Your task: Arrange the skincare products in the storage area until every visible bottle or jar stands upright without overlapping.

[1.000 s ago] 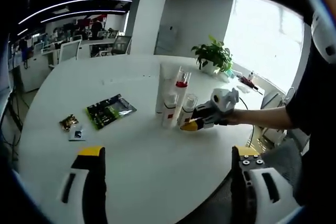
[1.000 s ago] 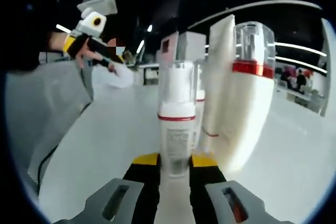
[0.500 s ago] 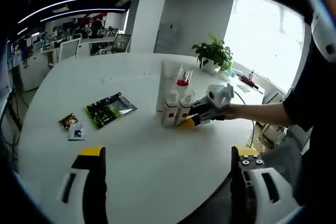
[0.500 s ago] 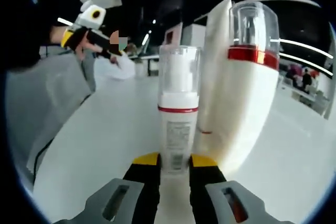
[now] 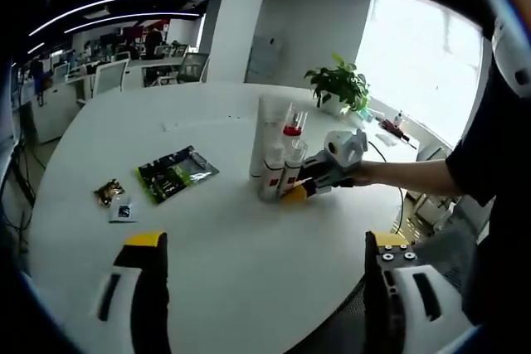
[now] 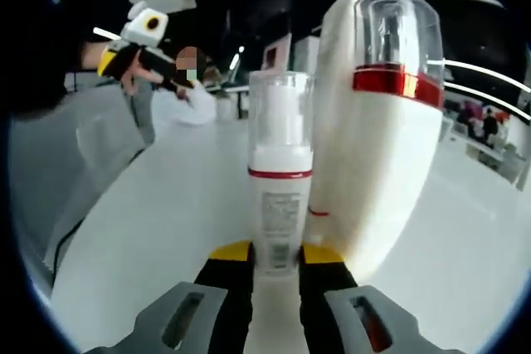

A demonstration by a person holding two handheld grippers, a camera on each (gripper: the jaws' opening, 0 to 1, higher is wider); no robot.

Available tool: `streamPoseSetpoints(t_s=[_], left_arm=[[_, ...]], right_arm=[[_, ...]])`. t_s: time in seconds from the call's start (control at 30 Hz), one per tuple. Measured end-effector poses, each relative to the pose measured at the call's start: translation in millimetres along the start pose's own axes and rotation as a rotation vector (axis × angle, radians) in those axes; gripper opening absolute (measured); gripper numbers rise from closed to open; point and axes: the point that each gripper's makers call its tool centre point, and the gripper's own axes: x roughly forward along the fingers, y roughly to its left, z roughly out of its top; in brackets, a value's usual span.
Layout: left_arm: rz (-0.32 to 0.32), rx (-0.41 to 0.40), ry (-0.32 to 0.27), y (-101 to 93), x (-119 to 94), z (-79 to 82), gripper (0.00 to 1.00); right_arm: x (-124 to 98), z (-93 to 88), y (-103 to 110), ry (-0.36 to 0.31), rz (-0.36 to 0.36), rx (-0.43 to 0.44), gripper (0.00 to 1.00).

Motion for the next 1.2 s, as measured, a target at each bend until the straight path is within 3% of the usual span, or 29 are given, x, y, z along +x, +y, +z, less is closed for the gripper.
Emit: streamPoseSetpoints(t_s=[0.5, 0.77, 1.03, 1.2], left_arm=[[-0.008, -0.003, 0.001, -2.0, -1.0, 1.7, 0.92], [-0.019, -0.007, 0.004, -2.8, -7.8, 5.3, 0.93], [-0.034, -0.022, 0.03, -0.6, -23.3, 4.4, 0.93], [-0.048, -0.001, 0.049, 1.8, -38.9, 1.1, 0.95]], right_arm=[[-4.7, -11.1, -5.3, 0.04, -0.023, 0.026, 0.13], [-20.1, -19.7, -5.3, 0.079, -0.072, 0.083, 0.16], [-41.0, -2.1, 14.6, 0.093, -0.132, 0.136, 0.19], [-51.4, 16.0, 26.0, 0.082, -0.189, 0.174, 0.26]])
